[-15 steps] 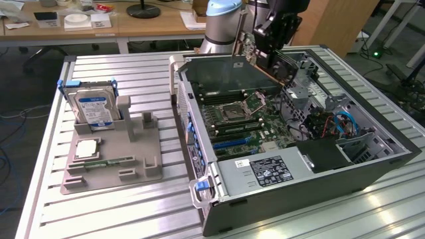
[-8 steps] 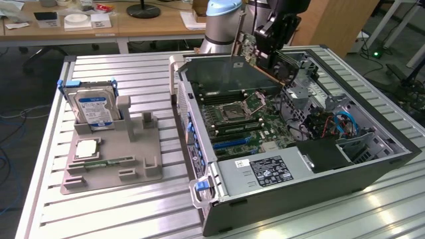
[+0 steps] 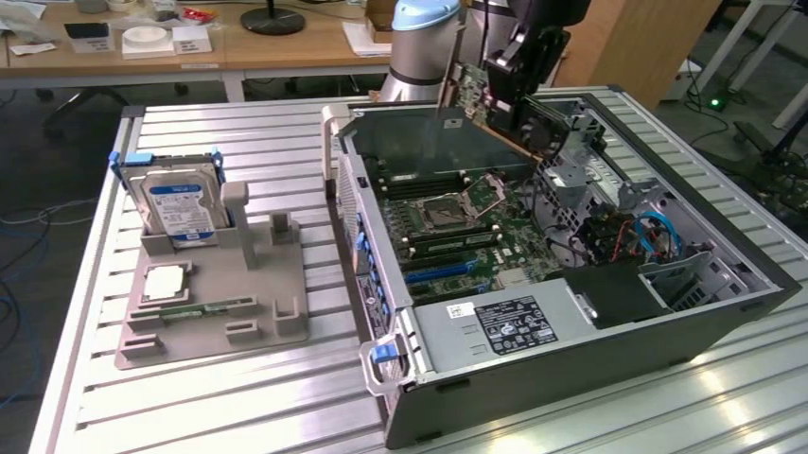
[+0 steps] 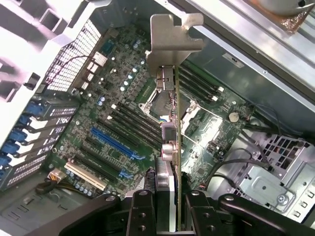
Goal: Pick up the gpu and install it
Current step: 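Insert the gpu into the slot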
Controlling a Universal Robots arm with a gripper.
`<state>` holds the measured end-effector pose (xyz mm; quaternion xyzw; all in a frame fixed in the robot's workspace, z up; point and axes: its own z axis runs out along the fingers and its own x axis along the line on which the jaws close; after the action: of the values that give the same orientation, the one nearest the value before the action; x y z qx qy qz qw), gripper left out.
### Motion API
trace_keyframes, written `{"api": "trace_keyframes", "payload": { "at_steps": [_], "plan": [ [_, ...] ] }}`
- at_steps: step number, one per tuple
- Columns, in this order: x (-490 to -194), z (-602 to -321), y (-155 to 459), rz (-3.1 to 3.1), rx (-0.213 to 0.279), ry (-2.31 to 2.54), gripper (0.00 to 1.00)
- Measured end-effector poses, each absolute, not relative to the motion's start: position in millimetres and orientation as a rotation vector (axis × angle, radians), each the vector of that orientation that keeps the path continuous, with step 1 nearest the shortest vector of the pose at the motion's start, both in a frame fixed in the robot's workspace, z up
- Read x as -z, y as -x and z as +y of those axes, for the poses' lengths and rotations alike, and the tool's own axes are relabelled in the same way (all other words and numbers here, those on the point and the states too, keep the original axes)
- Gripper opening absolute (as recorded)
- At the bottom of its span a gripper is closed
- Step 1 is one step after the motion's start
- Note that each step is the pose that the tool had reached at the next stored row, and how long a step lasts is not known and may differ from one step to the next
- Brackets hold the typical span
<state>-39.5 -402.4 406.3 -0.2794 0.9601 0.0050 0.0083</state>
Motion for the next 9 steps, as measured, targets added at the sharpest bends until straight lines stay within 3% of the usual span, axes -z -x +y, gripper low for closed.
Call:
{"api": "trace_keyframes", "payload": {
  "at_steps": [9],
  "plan": [
    [-405.9,-402.4,39.6,2.938,-0.017,1.067,0.28]
  ]
}}
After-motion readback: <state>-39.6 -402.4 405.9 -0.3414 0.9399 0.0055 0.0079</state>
